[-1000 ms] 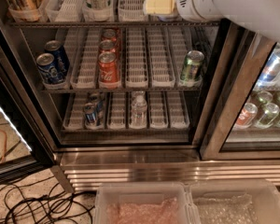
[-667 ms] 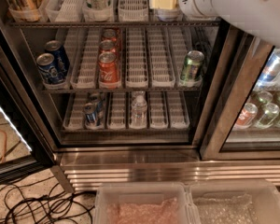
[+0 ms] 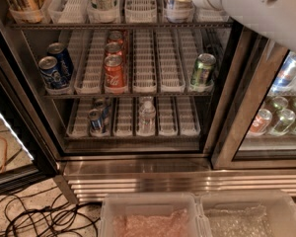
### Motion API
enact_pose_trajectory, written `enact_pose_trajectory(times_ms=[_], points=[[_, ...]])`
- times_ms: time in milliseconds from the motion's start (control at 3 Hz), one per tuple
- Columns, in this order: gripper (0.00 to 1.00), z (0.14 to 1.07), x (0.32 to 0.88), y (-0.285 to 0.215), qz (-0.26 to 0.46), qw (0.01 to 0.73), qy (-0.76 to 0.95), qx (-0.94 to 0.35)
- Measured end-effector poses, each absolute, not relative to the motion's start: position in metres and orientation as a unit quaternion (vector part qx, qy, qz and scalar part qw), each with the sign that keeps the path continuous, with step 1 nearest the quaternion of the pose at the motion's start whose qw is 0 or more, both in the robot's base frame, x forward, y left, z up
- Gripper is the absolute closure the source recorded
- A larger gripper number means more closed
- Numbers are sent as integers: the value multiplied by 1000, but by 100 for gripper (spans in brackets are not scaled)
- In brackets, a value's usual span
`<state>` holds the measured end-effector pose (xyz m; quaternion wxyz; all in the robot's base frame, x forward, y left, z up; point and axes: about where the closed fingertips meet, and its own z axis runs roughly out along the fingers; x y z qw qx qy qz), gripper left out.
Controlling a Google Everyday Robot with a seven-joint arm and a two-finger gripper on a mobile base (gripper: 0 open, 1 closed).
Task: Pick blue plastic bottle from top shelf of fridge
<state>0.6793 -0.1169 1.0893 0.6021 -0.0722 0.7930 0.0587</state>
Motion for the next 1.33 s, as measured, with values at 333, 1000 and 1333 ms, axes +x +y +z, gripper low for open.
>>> enact_pose_trajectory(times_ms=[333, 1000, 1333], points=[[25, 1094, 689, -112, 59, 610, 786, -79], [29, 1087, 708, -91, 67, 611, 783, -99], [48, 1085, 714, -89, 66, 616, 778, -103]])
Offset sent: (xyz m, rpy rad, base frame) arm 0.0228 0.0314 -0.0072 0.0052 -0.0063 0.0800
